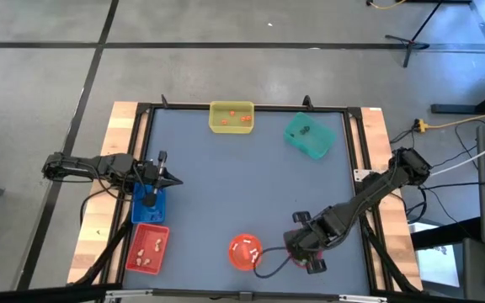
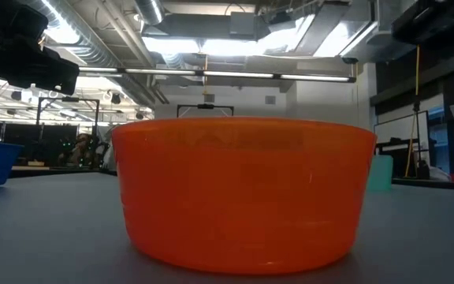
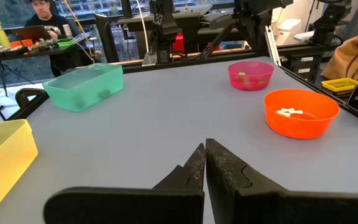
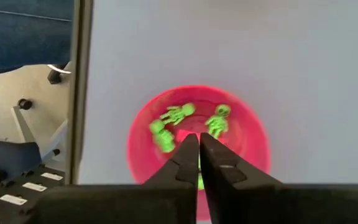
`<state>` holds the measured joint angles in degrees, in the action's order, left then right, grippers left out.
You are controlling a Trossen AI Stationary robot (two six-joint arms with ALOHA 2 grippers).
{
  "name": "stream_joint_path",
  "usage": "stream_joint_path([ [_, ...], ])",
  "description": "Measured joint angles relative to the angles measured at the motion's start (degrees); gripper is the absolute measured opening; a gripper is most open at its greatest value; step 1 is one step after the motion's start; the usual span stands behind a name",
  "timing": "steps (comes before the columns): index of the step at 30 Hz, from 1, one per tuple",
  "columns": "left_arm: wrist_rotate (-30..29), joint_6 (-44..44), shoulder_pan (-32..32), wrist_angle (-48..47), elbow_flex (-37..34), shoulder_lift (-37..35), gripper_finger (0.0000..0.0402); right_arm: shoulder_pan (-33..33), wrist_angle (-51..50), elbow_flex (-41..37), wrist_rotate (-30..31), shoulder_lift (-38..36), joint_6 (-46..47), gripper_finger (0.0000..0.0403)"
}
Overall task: Sort Halloween decoration
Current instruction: Return to Home Position
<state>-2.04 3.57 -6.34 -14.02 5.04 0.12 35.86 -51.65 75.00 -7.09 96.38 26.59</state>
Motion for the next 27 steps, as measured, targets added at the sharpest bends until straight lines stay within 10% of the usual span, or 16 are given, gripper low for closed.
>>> stream_joint_path([
  [14,0.0,0.0,0.0,0.0,0.0,0.0,0.0,-7.1,-16.3,6.0,4.9,-2.6,-12.9,0.0003],
  [27,0.0,0.0,0.0,0.0,0.0,0.0,0.0,-13.7,-15.6,-4.4,11.3,-22.1,-18.1,0.0001],
])
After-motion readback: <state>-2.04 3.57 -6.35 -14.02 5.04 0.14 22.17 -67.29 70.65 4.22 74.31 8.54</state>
